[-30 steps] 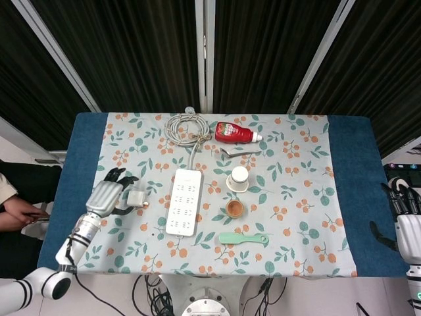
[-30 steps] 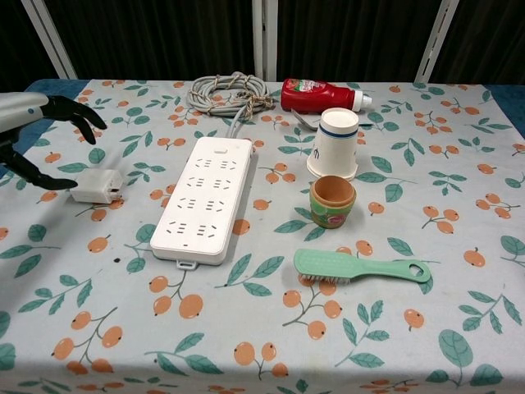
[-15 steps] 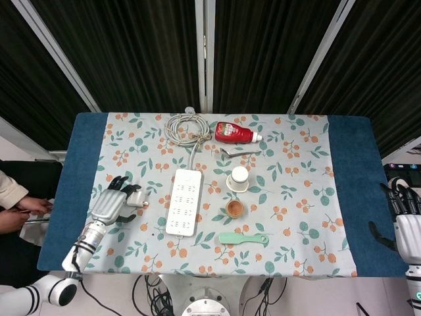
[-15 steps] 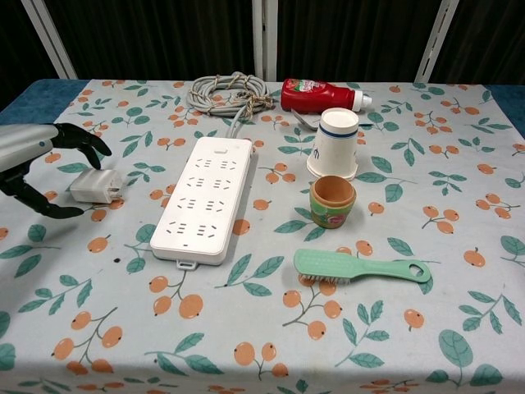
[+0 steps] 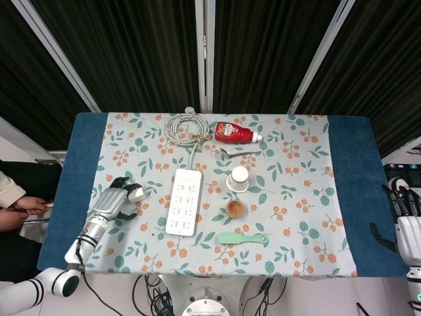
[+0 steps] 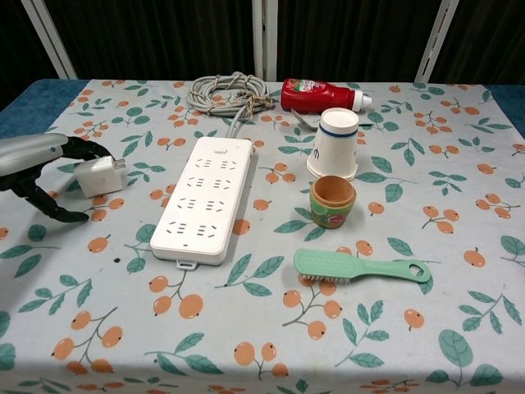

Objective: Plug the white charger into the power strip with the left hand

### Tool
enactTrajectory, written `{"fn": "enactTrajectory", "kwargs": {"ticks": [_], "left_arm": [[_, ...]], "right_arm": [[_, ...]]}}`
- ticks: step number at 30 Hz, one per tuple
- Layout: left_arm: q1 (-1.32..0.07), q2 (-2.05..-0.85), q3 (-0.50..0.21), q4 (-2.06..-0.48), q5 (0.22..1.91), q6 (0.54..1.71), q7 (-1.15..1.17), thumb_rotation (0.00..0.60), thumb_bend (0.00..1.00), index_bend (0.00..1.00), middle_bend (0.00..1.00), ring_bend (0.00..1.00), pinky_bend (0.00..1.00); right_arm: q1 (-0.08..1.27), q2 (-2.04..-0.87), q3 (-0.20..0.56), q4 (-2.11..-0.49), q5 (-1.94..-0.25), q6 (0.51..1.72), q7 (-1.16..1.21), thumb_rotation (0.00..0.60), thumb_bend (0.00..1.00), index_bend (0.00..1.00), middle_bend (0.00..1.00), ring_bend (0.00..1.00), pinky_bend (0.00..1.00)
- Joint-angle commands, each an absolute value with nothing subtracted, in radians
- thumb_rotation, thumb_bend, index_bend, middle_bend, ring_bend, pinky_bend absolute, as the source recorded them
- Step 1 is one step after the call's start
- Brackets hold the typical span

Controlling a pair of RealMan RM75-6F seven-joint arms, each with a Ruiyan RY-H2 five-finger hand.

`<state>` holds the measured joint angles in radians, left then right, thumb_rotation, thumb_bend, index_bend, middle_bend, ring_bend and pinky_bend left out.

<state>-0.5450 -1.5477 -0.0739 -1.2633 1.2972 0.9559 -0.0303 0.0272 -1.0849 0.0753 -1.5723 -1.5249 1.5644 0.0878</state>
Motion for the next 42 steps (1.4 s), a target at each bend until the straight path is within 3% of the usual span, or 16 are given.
{"fn": "enactTrajectory", "kwargs": {"ticks": [1,7,15,22,26,30,34,38,42], "left_arm": [[-0.541,-1.553,-0.079,-1.254,1.303,0.969,-0.043,0.6,0.17,0.21,0.29,0.03,0.0],[-0.525,-1.565,-0.101,-1.254,1.321,1.04,-0.064,0.6,0.17,0.24,0.31,0.03,0.0],[-0.518,-1.629,-0.129,-1.189,1.292,1.077,-0.026,0.6,0.17,0.34,0.38,0.21,0.09],[-0.505,-1.67,-0.131,-1.136,1.299,1.097,-0.069,0.6,0.17,0.38,0.4,0.24,0.14],[-0.502,-1.694,-0.13,-1.089,1.312,1.106,-0.101,0.6,0.18,0.44,0.46,0.31,0.21],[-0.504,-1.702,-0.127,-1.037,1.33,1.113,-0.11,0.6,0.27,0.53,0.56,0.4,0.28],[-0.512,-1.628,-0.112,-1.08,1.365,1.107,-0.096,0.6,0.34,0.6,0.61,0.43,0.32],[-0.527,-1.501,-0.103,-1.189,1.4,1.114,0.029,0.6,0.37,0.61,0.61,0.43,0.31],[-0.56,-1.393,-0.089,-1.323,1.39,1.043,0.206,0.6,0.37,0.6,0.61,0.43,0.27]], "right_arm": [[0.027,-1.085,0.075,-1.573,-1.526,1.564,0.087,0.6,0.26,0.02,0.15,0.0,0.03],[0.028,-1.085,0.076,-1.577,-1.528,1.565,0.083,0.6,0.26,0.02,0.15,0.0,0.03],[0.026,-1.081,0.077,-1.58,-1.529,1.569,0.082,0.6,0.25,0.02,0.15,0.0,0.03],[0.024,-1.082,0.076,-1.578,-1.53,1.571,0.084,0.6,0.26,0.02,0.15,0.0,0.03],[0.024,-1.082,0.077,-1.578,-1.53,1.57,0.084,0.6,0.26,0.02,0.15,0.0,0.03],[0.022,-1.081,0.077,-1.579,-1.529,1.572,0.084,0.6,0.26,0.02,0.15,0.0,0.03],[0.017,-1.081,0.077,-1.575,-1.528,1.58,0.091,0.6,0.26,0.02,0.15,0.0,0.03],[0.012,-1.086,0.076,-1.565,-1.527,1.585,0.103,0.6,0.26,0.02,0.15,0.0,0.03],[0.012,-1.091,0.075,-1.557,-1.528,1.583,0.109,0.6,0.26,0.02,0.15,0.0,0.03]]}}
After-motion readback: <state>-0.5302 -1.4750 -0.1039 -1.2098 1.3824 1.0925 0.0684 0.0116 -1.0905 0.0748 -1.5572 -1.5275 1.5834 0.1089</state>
